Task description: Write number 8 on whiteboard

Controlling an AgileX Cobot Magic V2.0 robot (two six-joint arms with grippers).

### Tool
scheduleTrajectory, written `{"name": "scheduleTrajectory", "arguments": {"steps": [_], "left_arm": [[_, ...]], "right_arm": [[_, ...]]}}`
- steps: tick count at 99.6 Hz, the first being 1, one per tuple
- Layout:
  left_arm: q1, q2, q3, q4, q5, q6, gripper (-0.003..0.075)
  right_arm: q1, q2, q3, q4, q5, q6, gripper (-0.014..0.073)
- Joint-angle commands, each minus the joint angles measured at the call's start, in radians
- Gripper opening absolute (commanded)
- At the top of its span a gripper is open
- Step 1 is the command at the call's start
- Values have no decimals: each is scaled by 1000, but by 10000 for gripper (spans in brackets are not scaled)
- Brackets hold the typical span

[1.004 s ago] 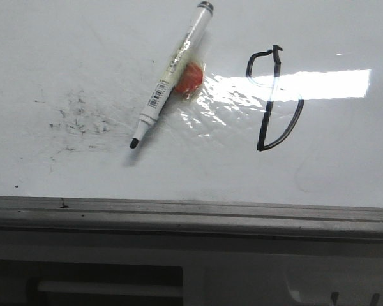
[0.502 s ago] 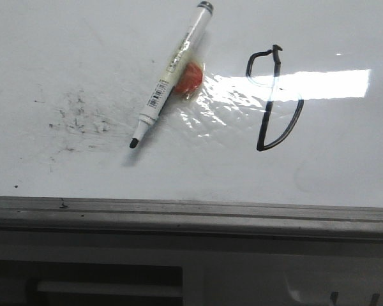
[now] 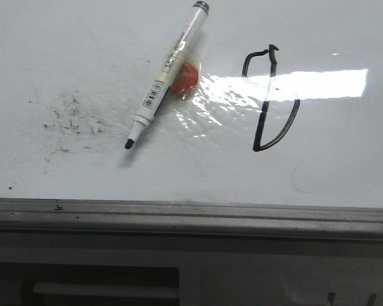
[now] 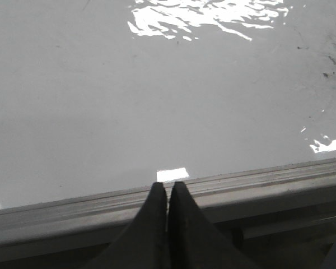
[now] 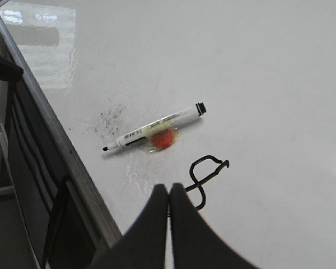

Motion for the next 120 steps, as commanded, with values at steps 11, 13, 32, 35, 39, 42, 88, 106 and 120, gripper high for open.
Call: {"name": "scheduleTrajectory", "arguments": {"steps": [11,13,32,35,39,42,88,106,120], "left_arm": [[2,-1,32,-2,-58,-10,-20],[2,-1,32,-2,-58,-10,-20],[2,-1,32,-2,-58,-10,-20],[2,-1,32,-2,-58,-10,-20],[2,-1,32,-2,-58,-10,-20],[2,-1,32,-2,-58,-10,-20],[2,-1,32,-2,-58,-10,-20],[2,-1,32,-2,-58,-10,-20],[2,-1,32,-2,-58,-10,-20]], "right_arm": [[-5,7,-25,-5,-83,0,-43],[-5,7,-25,-5,-83,0,-43],[-5,5,-25,-5,-78,0,-43],[-5,5,-20,-5,-73,0,-43],[-5,5,-11,-9,-74,0,-43],[-8,5,-2,-24,-74,0,-43],[-477,-59,302,-228,-320,438,-43],[-563,-180,398,-228,-285,438,-43],[-577,-267,435,-228,-221,438,-43]]}}
